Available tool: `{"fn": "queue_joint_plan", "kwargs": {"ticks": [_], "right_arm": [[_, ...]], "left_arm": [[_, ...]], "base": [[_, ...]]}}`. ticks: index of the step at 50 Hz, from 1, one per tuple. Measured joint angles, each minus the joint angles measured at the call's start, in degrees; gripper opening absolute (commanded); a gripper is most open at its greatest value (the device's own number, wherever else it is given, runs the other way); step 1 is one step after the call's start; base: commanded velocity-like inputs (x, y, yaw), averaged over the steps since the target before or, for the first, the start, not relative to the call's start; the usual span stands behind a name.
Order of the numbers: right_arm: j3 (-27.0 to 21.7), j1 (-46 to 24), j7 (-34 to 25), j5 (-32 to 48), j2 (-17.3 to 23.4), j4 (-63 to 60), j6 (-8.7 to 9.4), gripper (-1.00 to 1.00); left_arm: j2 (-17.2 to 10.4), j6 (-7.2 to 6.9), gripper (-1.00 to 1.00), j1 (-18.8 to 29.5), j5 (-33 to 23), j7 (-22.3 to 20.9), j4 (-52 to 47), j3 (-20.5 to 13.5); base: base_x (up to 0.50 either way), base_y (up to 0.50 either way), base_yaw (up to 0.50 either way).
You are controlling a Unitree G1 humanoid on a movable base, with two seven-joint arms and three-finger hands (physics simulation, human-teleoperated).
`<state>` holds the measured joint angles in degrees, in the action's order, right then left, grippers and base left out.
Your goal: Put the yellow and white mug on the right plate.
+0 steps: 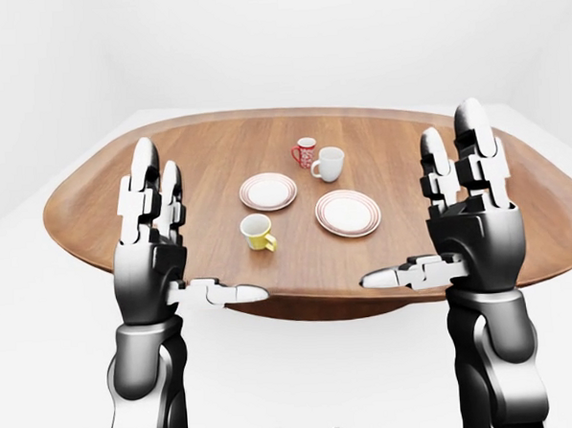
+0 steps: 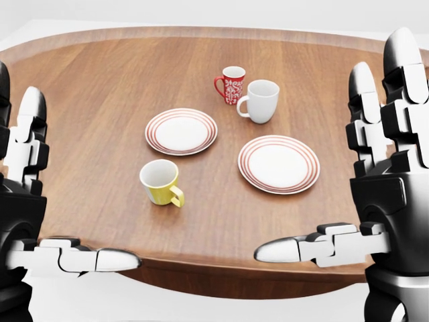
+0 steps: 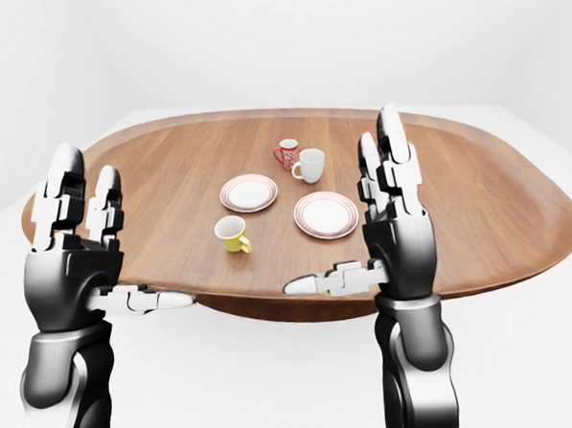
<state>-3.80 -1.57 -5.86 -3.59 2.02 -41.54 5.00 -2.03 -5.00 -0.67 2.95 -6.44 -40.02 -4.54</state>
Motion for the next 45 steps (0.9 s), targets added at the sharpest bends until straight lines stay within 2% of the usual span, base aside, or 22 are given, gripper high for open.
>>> {"fn": "queue_joint_plan", "kwargs": {"ticks": [10, 15, 40, 45], "right_arm": [[0.01, 0.1, 0.09, -0.7, 0.04, -0.48, 0.0, 1.0], [0.47, 0.14, -0.11, -0.45, 0.08, -0.3, 0.0, 1.0], [-0.19, 0.76, -0.74, -4.1, 0.14, -1.01, 0.0, 1.0], [-0.06, 0.78, -0.85, -4.0, -0.01, -0.62, 0.0, 1.0]], "left_arm": [[0.06, 0.0, 1.0, -0.24, -0.14, -0.14, -0.15, 0.16], [0.1, 0.0, 1.0, -0.34, -0.18, -0.16, -0.21, 0.26], [0.17, 0.0, 1.0, -0.49, -0.13, -0.34, 0.02, 0.45], [0.18, 0.0, 1.0, -0.28, -0.13, -0.35, 0.26, 0.47]], "base": [[0.0, 0.0, 0.5], [0.0, 0.0, 0.0], [0.48, 0.13, 0.0], [0.0, 0.0, 0.0]]}}
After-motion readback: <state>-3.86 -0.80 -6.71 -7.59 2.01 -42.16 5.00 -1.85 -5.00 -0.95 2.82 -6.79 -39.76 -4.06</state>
